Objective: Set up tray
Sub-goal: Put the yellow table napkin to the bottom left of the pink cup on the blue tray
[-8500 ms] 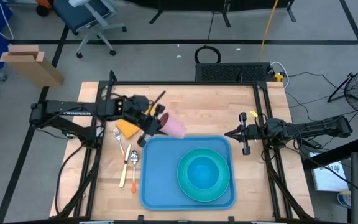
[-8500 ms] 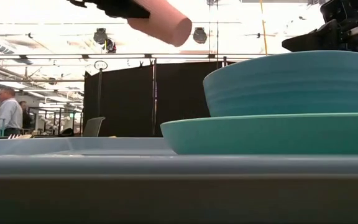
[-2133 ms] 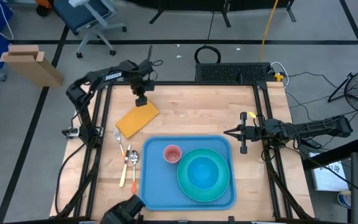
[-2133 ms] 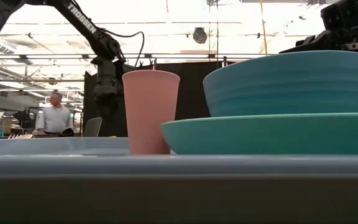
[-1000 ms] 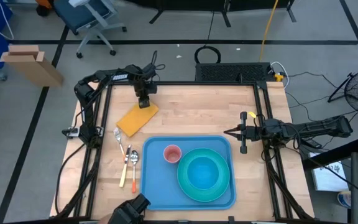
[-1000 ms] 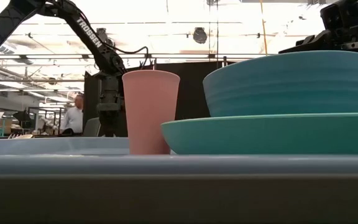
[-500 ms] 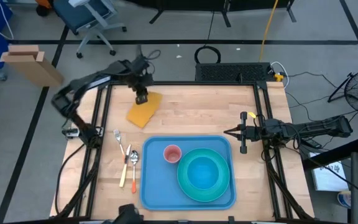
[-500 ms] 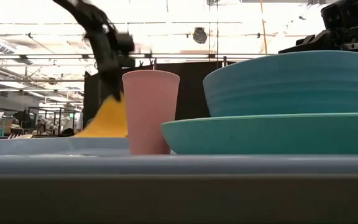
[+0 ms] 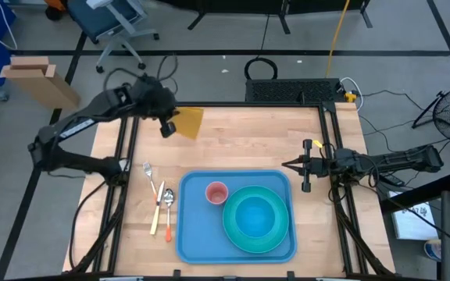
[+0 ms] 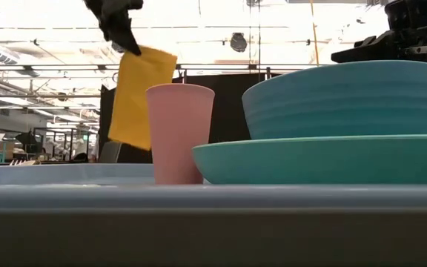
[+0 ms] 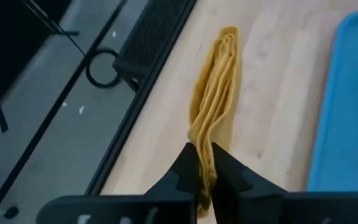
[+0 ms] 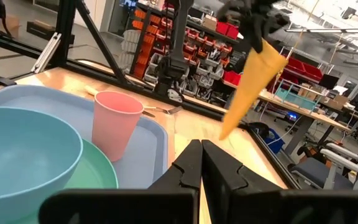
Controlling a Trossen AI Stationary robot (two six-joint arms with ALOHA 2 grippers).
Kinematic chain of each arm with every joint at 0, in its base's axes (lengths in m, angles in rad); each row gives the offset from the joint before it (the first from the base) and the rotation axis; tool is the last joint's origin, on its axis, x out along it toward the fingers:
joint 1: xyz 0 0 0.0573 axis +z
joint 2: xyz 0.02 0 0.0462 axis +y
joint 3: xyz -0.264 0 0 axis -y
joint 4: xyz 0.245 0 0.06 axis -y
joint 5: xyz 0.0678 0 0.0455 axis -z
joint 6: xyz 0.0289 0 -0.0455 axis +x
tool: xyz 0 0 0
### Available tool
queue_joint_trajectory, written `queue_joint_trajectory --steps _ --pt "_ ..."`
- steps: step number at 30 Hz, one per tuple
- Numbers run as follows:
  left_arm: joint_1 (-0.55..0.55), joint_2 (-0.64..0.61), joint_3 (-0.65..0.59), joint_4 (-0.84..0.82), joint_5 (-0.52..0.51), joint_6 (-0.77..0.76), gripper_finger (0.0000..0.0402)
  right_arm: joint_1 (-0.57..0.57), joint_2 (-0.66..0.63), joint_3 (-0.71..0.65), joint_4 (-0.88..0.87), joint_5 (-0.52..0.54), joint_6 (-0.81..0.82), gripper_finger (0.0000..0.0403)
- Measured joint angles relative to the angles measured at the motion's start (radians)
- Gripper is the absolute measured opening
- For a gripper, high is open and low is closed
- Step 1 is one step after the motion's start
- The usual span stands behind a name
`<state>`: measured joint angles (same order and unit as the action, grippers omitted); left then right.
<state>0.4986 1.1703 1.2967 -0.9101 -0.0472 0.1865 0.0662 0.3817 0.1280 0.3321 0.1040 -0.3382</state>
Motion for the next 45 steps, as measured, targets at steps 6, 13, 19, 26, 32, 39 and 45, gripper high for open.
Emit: queue_joint_trajectory --steps 6,13,19,26,32,39,45 --pt "-0.198 -0.046 0.000 -0.039 -0.131 -0.163 0.0014 0.000 0.000 0.000 0.000 0.000 0.007 0.0000" --pt "-0.499 -0.074 0.001 -0.036 -0.228 -0.386 0.0014 0.000 0.000 0.000 -0.017 0.000 0.013 0.0000" --pt "-0.782 -0.048 0.001 -0.035 -0.398 -0.566 0.0014 0.000 0.000 0.000 -0.022 0.000 0.012 0.0000" --pt "-1.052 0.014 0.001 -0.027 -0.587 -0.805 0.0014 0.000 0.000 0.000 -0.019 0.000 0.023 0.0000" --pt "-1.183 0.061 0.001 -0.030 -0.714 -0.934 0.0014 0.000 0.000 0.000 -0.019 0.000 0.049 0.0000" --pt "-1.256 0.109 0.001 0.007 -0.712 -1.036 0.0014 0.000 0.000 0.000 -0.027 0.000 0.065 0.0000" --pt "-1.316 0.171 0.001 0.072 -0.701 -1.113 0.0014 0.000 0.000 0.000 -0.026 0.000 0.065 0.0000"
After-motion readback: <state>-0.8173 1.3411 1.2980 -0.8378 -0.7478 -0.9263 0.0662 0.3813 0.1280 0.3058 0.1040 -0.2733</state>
